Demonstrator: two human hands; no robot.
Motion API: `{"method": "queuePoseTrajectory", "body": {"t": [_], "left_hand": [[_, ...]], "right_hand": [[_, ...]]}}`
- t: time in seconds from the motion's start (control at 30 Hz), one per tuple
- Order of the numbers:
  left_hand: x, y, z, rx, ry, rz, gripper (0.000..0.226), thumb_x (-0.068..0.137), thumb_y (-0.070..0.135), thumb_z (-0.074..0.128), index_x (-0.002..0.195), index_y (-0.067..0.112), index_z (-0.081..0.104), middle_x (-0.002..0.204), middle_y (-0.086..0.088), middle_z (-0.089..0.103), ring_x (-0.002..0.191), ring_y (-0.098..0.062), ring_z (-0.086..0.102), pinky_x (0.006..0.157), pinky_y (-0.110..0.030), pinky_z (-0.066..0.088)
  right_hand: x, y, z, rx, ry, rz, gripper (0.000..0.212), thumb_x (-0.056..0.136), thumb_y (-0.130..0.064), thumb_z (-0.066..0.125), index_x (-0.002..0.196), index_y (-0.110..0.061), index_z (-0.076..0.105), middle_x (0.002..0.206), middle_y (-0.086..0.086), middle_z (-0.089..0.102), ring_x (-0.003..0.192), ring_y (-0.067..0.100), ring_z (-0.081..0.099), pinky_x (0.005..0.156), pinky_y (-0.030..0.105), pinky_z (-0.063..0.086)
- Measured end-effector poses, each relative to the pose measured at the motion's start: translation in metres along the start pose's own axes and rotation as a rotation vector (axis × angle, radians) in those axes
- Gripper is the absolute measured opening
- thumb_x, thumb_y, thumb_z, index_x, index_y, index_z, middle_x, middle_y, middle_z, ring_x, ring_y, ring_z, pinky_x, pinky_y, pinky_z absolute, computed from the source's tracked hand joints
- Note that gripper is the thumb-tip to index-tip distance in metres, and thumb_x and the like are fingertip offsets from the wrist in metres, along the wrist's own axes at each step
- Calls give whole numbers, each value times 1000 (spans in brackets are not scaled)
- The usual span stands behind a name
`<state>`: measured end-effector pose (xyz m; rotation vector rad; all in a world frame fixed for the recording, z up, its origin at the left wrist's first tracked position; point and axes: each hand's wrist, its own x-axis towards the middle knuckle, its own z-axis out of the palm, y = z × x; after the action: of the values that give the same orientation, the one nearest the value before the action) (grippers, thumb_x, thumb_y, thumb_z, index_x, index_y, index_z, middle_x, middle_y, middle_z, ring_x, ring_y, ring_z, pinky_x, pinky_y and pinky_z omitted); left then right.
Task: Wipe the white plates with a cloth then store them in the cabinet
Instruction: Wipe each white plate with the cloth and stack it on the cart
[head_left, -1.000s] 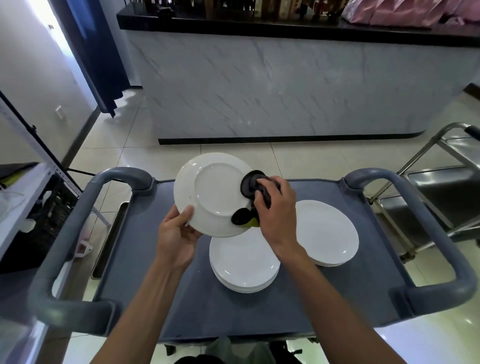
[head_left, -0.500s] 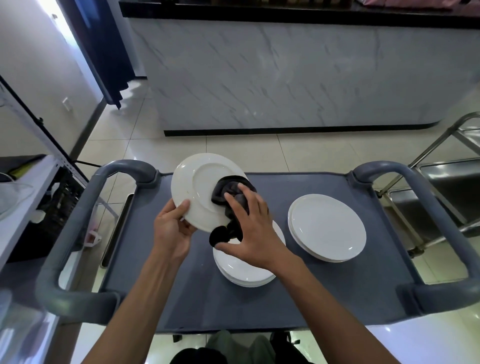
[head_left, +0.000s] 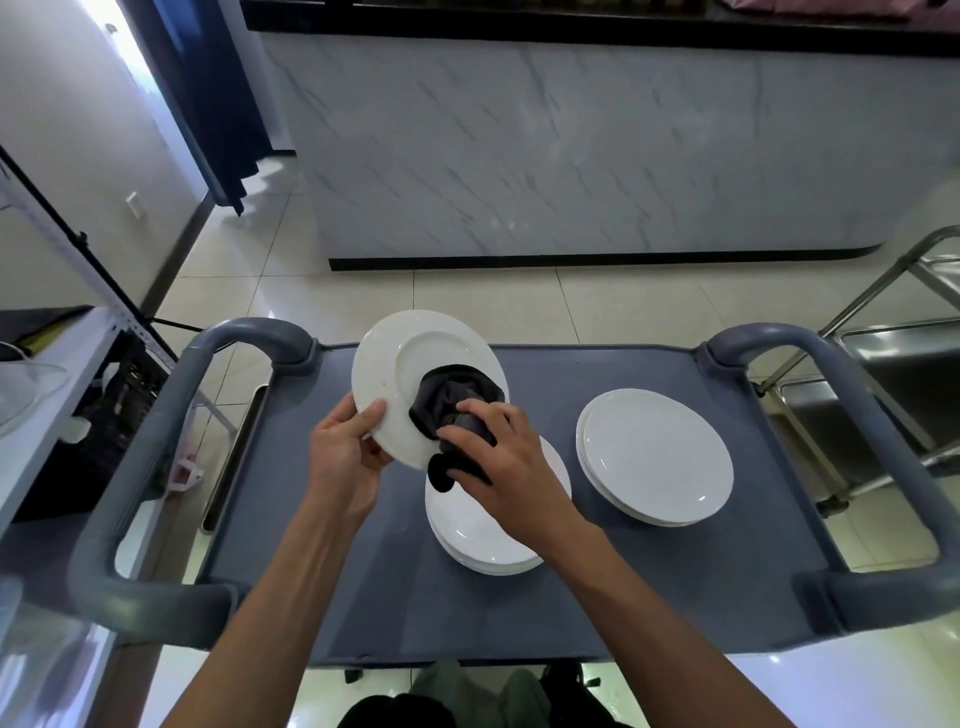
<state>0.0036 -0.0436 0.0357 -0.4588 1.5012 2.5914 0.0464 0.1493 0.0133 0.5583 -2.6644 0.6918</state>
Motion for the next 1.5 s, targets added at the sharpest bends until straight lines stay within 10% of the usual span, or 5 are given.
{"method": "queuePoseTrajectory", "body": {"t": [0.5,0.8,1.5], "left_hand": [[3,-35,68,156,-64,94,21,93,2,62,108,13,73,94,-5,77,80,-22,70,61,-33,58],[-9,-76,160,1257,-340,805,17,91,6,66,98,20,71,65,8,60,53,-15,54,53,-24,41],[-56,-188,212,1704,-533,1149,43,63,-6,82,102,12,75,101,0,76,75,-26,70,52,-31,55]], "right_hand": [[-44,93,-78,68,31,384,50,88,-20,73,135,-27,58,142,-6,45,124,23,40,100,45,46],[-83,167,-142,4,107,447,49,88,-18,73,134,-22,56,141,-6,46,121,21,40,103,37,42],[-151,232,-202,79,195,470,48,89,-18,73,135,-20,58,144,-3,43,126,25,39,107,45,43]]}}
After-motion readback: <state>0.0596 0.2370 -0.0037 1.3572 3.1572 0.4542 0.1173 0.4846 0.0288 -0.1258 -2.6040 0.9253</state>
